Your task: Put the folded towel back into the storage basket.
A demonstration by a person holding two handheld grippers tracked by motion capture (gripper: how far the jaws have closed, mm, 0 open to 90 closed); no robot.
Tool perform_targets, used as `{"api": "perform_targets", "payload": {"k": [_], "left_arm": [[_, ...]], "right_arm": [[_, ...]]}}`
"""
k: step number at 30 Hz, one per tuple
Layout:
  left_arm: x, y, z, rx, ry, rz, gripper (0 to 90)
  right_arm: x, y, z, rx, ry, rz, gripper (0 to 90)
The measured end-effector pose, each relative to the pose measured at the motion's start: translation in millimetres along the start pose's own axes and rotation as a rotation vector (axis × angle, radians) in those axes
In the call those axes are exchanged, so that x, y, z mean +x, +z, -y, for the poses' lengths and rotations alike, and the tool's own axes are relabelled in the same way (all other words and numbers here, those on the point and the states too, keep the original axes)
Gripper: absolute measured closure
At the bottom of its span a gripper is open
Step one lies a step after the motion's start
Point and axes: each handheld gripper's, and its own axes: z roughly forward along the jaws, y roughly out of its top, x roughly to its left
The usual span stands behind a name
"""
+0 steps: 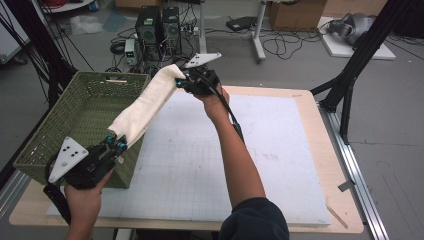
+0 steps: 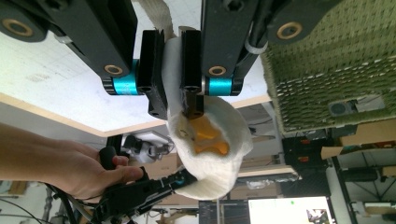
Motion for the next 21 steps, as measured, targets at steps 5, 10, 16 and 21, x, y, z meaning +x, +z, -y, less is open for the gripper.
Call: {"api": "perform_targets", "payload": {"k": [5,10,16,21], "left_arm": [[9.8,-6.6,1.6,-0.002,-0.015,-0.032,81.8],[21.2,-14.5,2.0,-0.01,-0.029,-0.07,81.8],[34.4,-23.0,3.5,-0.014,-0.053,-0.111,81.8],[39.4,-25.5,7.1,-0.004,-0.059,-0.131,81.8]], "right_arm": [[5.9,19.8,-15.3,0.005,-0.024,-0.022,80.3],[13.0,41.8,-32.9,0.003,-0.05,-0.044,80.3],[22.9,71.4,-46.7,0.015,-0.063,-0.07,80.2],[32.0,93.3,-57.1,0.019,-0.074,-0.084,80.3]]}}
